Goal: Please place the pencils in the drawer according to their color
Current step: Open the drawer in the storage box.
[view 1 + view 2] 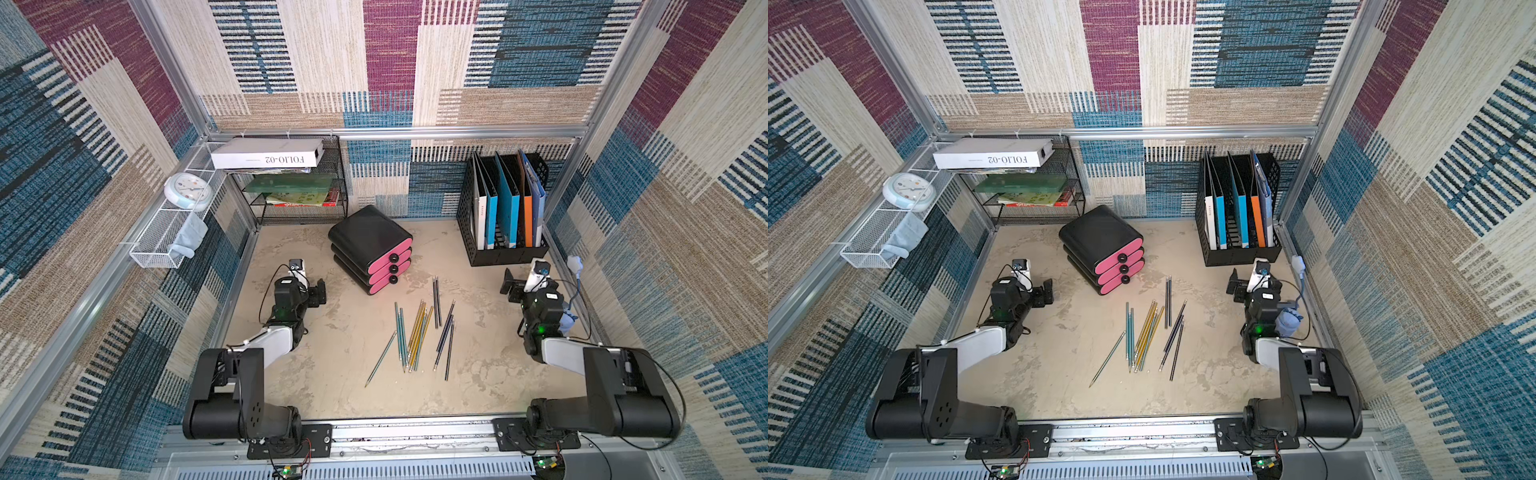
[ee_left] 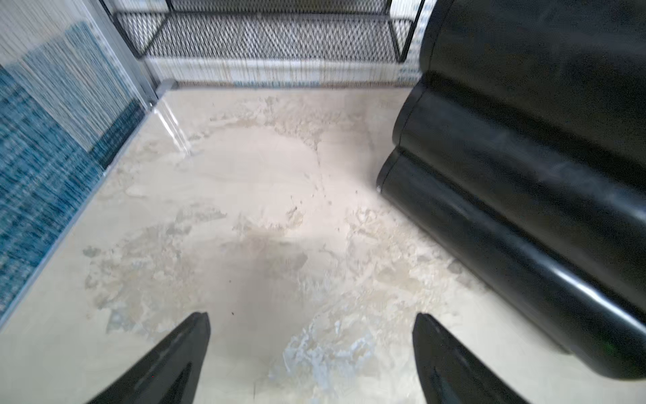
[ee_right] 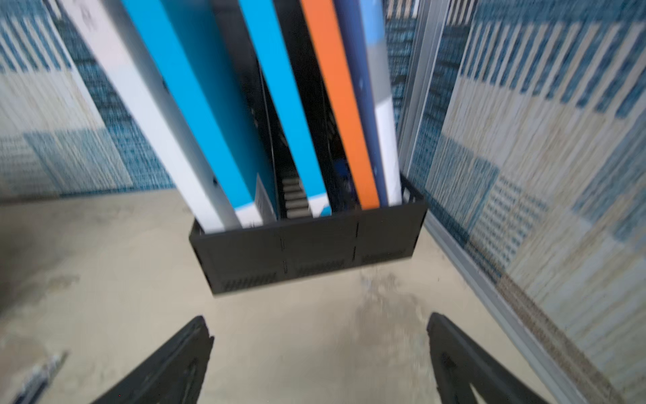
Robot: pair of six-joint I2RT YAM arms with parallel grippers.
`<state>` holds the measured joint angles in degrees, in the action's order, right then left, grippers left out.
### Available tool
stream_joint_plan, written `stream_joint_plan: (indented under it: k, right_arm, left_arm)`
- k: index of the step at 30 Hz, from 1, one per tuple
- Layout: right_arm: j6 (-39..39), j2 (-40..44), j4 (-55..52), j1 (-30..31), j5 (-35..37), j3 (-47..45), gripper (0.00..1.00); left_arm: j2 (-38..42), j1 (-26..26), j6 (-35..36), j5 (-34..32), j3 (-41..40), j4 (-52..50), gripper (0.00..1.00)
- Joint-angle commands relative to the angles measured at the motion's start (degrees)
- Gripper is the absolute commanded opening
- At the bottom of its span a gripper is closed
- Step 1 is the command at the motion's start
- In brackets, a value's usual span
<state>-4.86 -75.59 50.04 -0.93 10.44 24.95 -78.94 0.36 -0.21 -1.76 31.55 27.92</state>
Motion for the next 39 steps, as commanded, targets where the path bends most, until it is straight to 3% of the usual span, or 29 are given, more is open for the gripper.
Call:
stream_joint_plan:
  k: [1,4,11,16,21,26,31,39]
  right_arm:
    - [-10.27,3.50,-28.42,0.03,1.03,8.83,1.00]
    - [-23.76,5.83,-43.21,0.05,0.44,14.07,1.00]
    - [-28.69,18.30,-47.41,0.15,-14.11,9.55,1.00]
    - [-32.86,24.26,-54.10,1.04,-21.68,9.53,1.00]
    - [-41.09,26.33,-53.87,5.52,-25.29,8.50,1.00]
    - [-46.89,25.03,-53.47,11.03,-24.63,10.00,1.00]
    - [-51.08,20.31,-50.54,17.65,-24.06,12.15,1.00]
    - [-57.19,8.33,-38.69,25.89,-26.23,15.66,1.00]
  left_arm:
    - [4.59,-0.25,-3.47,-0.89,1.33,-12.82,0.95]
    - [11.03,-1.05,-6.86,-2.25,3.06,-23.45,0.95]
    - [24.90,-3.06,-21.29,-3.55,7.63,-44.14,0.99]
    - [27.12,-3.95,-28.77,-2.76,11.99,-54.44,0.99]
    - [22.72,-4.67,-31.68,-1.45,17.10,-56.57,0.99]
    - [15.91,-5.68,-32.52,-4.61,23.20,-58.69,0.99]
    - [10.91,-6.04,-32.50,-5.15,28.97,-58.91,0.99]
    - [-1.30,-7.28,-32.64,-0.40,43.26,-64.91,0.99]
